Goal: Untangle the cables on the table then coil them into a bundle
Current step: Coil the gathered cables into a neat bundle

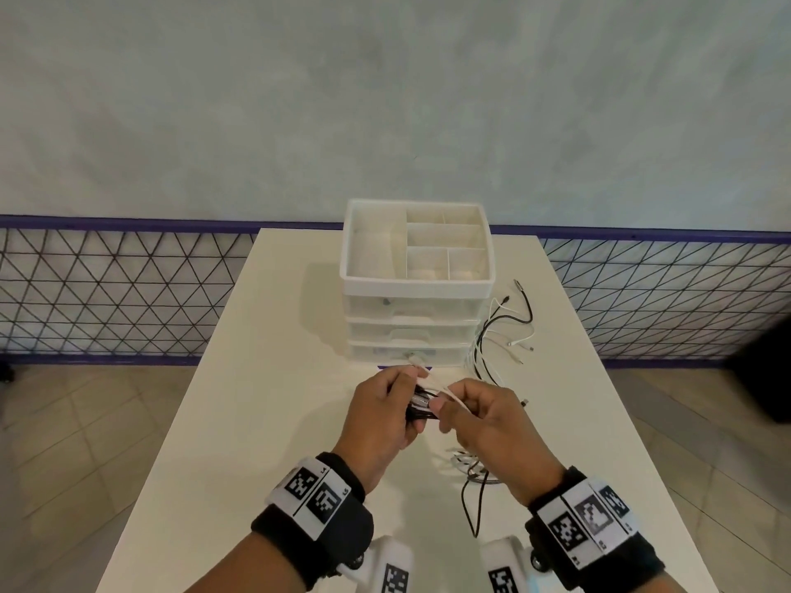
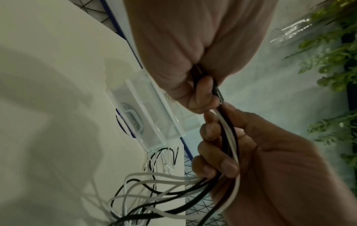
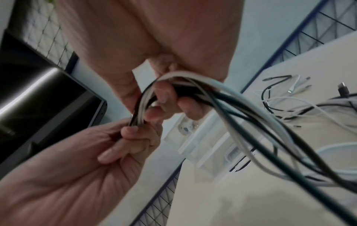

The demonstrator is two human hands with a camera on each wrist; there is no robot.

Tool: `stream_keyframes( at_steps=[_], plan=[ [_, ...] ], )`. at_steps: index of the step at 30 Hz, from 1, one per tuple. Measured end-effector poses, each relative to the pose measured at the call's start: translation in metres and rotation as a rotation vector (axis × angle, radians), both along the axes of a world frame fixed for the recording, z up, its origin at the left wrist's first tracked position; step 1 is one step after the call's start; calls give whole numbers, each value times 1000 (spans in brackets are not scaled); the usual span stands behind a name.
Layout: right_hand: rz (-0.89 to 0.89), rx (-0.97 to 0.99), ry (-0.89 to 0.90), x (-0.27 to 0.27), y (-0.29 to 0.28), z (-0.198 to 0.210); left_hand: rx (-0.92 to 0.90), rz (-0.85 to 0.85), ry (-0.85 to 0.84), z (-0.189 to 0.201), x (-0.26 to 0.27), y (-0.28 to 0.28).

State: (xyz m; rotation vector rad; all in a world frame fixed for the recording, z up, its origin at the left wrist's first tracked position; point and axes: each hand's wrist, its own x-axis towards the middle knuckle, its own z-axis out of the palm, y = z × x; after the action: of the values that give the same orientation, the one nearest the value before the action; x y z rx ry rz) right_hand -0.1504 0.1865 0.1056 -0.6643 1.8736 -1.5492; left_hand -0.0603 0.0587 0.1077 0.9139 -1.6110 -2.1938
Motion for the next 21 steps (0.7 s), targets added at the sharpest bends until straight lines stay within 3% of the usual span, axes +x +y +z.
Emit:
stream_keyframes(
  at_steps=[7, 12, 21],
  plan=[
    [-54, -53, -3, 4, -4, 4, -122, -69, 18, 4, -1, 4],
    [21, -78, -1, 9, -7, 10, -63, -27, 8, 2, -3, 2],
    [-52, -63, 279, 9, -7, -6, -3, 40, -28, 12, -4, -5]
  ],
)
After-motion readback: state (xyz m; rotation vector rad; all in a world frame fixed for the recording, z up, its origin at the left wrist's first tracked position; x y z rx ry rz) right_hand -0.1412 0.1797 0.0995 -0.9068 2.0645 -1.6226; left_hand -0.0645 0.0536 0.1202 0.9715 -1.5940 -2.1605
